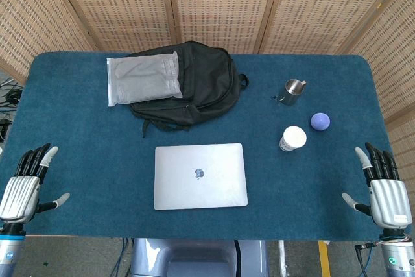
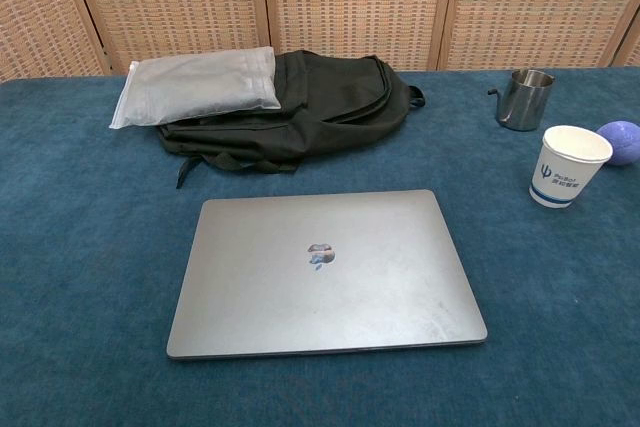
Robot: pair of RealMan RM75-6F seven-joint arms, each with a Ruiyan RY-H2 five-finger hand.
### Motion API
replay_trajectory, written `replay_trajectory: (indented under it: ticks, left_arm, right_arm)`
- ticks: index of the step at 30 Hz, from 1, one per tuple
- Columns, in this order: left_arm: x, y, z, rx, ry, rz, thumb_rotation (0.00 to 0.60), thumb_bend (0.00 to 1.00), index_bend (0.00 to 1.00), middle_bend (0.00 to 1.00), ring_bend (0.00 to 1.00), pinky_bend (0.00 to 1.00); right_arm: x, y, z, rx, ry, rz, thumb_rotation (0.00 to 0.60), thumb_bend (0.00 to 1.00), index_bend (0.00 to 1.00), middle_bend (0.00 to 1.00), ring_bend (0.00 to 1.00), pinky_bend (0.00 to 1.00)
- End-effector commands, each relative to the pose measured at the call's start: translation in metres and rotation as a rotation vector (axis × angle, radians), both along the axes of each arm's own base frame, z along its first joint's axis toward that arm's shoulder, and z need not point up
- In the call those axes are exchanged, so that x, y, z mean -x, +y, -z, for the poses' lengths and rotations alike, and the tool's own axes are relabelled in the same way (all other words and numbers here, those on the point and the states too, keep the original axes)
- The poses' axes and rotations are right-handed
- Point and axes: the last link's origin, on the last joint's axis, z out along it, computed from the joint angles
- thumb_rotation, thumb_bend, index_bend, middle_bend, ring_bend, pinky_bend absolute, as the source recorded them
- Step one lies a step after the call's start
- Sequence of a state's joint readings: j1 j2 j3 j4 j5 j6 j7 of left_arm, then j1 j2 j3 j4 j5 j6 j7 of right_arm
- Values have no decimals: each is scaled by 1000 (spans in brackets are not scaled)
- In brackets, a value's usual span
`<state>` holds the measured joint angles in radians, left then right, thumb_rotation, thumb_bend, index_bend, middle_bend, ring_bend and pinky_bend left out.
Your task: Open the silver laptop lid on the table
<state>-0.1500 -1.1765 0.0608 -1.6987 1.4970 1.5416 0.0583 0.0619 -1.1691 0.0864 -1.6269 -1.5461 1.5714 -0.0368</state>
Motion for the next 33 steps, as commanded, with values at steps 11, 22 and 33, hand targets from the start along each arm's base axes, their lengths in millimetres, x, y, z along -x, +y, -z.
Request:
replay_trajectory:
  ticks: [11, 22, 33]
  left_arm:
    - [-40, 13, 23, 122, 181, 139, 600, 0, 0, 0, 0, 0]
    - [-135, 33, 100, 367, 244, 660, 600, 0, 0, 0, 0, 0]
    - [-187, 40, 180, 436, 257, 870, 600, 0, 0, 0, 0, 0]
  right_arm:
    - [-2, 0, 1, -12, -3, -6, 600, 0, 0, 0, 0, 0]
    - [-1, -1, 3, -22, -2, -2, 600, 0, 0, 0, 0, 0]
    - [-2, 0, 1, -30, -32, -12, 600, 0, 0, 0, 0, 0]
